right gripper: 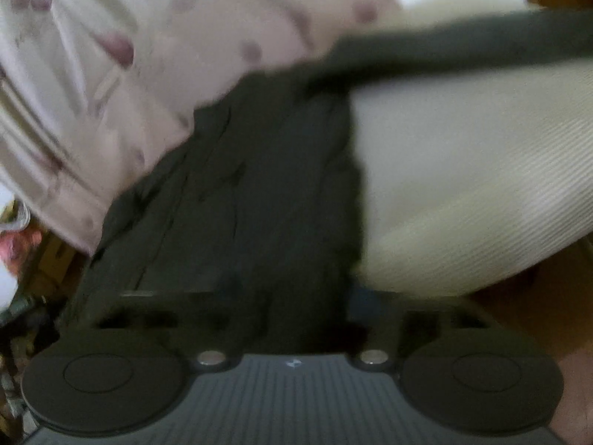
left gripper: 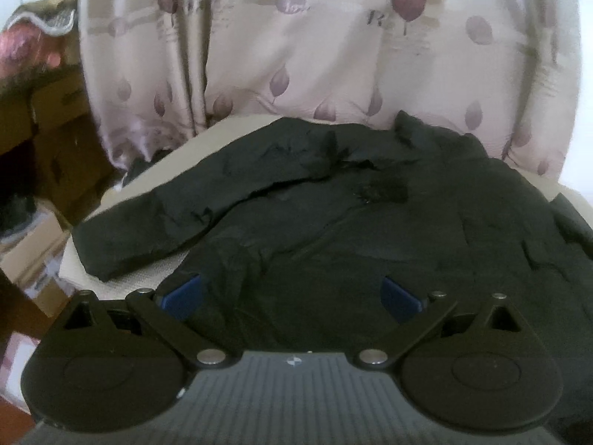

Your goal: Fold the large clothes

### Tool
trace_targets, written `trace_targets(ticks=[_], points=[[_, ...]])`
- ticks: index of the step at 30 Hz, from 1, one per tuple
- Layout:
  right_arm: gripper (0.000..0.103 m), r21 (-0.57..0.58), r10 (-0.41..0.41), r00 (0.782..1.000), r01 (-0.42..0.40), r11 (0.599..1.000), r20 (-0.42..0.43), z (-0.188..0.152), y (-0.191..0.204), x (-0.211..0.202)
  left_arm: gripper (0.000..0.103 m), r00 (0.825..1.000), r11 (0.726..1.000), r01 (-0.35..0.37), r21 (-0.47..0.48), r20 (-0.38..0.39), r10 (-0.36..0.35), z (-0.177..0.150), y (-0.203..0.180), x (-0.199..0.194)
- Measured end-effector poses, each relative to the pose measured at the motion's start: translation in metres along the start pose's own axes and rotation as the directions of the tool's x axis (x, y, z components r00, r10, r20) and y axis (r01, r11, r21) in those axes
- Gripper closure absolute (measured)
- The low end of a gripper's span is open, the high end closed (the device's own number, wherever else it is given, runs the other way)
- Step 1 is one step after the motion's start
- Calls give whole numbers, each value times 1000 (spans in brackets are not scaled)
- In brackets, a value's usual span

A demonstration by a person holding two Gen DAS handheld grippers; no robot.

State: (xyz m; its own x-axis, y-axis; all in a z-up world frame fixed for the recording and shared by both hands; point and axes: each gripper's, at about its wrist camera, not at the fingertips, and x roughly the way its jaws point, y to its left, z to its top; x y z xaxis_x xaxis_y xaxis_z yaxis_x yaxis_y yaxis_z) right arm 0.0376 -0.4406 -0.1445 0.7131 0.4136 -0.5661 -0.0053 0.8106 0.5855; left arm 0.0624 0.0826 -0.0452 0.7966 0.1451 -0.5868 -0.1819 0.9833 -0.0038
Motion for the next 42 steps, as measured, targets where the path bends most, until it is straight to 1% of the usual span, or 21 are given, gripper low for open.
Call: trace_targets(ticks=[2, 5, 7, 9, 12, 15, 17, 18, 19, 20, 22, 24, 25, 27, 29, 31, 33, 35, 36, 39, 42], points=[[89, -74, -20, 999, 22, 997, 35, -4, 11, -2, 1, 1000, 1000, -4, 17, 10, 4, 0, -3, -4], [91, -98, -19, 994, 30, 995, 110, 2, 15, -27, 0, 1000, 1000, -2, 16, 25, 2, 4, -3, -9], [92, -100, -47, 990, 60, 993, 132, 12, 9, -41, 0, 1000, 1000, 2, 8, 30, -3, 6, -2, -9], [93, -83, -82, 988, 93, 992, 129, 16, 0, -51, 0, 1000, 1000, 12, 2, 23, -12, 6, -3, -6], [92, -27, -86, 994, 87, 996, 61, 11, -21, -51, 0, 1000, 1000, 22, 0, 6, -22, 4, -9, 3], [82, 57, -83, 992, 78, 995, 95, 12, -36, -55, 0, 999, 999, 35, 19, -17, -35, 3, -17, 11], [57, 92, -148, 975, 134, 987, 168, 22, -41, -70, 0, 999, 998, 53, 26, 2, -53, 5, -23, 14], [48, 114, -154, 964, 132, 985, 215, 26, -43, -76, 0, 998, 998, 59, 32, 13, -59, 6, -26, 14], [32, 148, -139, 956, 103, 984, 257, 35, -49, -83, 0, 998, 997, 62, 41, 27, -63, 7, -29, 16], [25, 195, -122, 950, 67, 979, 286, 46, -57, -89, 0, 998, 997, 60, 47, 35, -61, 9, -33, 19], [25, 263, -110, 936, 20, 965, 333, 68, -72, -92, 0, 997, 997, 66, 45, 27, -67, 15, -40, 25], [25, 347, -131, 930, 5, 938, 342, 87, -89, -87, 0, 994, 995, 103, 17, 18, -104, 19, -45, 29], [25, 392, -119, 933, -26, 919, 340, 94, -99, -82, 0, 993, 993, 121, 4, 17, -121, 21, -47, 30], [25, 494, -125, 930, -68, 867, 347, 106, -121, -69, 0, 990, 990, 139, 7, 18, -139, 22, -52, 30], [25, 555, -194, 922, -27, 832, 336, 117, -140, -57, 0, 989, 989, 142, 33, 26, -143, 22, -59, 30], [25, 619, -273, 900, 5, 786, 340, 122, -158, -53, 0, 991, 991, 124, 55, 32, -126, 19, -61, 32], [25, 667, -296, 895, -2, 745, 333, 132, -174, -44, 0, 993, 992, 116, 58, 17, -117, 16, -60, 35], [25, 701, -350, 883, 36, 712, 311, 140, -181, -35, 0, 994, 993, 111, 48, -17, -110, 10, -55, 39], [25, 711, -373, 879, 57, 701, 298, 144, -185, -29, 0, 994, 993, 107, 42, -32, -105, 8, -51, 41], [22, 715, -403, 851, 48, 698, 336, 151, -187, -21, 0, 995, 996, 84, 23, -62, -82, 0, -41, 45], [25, 719, -453, 821, 77, 691, 348, 157, -188, -15, 0, 995, 998, 66, 7, -79, -65, -2, -33, 49]])
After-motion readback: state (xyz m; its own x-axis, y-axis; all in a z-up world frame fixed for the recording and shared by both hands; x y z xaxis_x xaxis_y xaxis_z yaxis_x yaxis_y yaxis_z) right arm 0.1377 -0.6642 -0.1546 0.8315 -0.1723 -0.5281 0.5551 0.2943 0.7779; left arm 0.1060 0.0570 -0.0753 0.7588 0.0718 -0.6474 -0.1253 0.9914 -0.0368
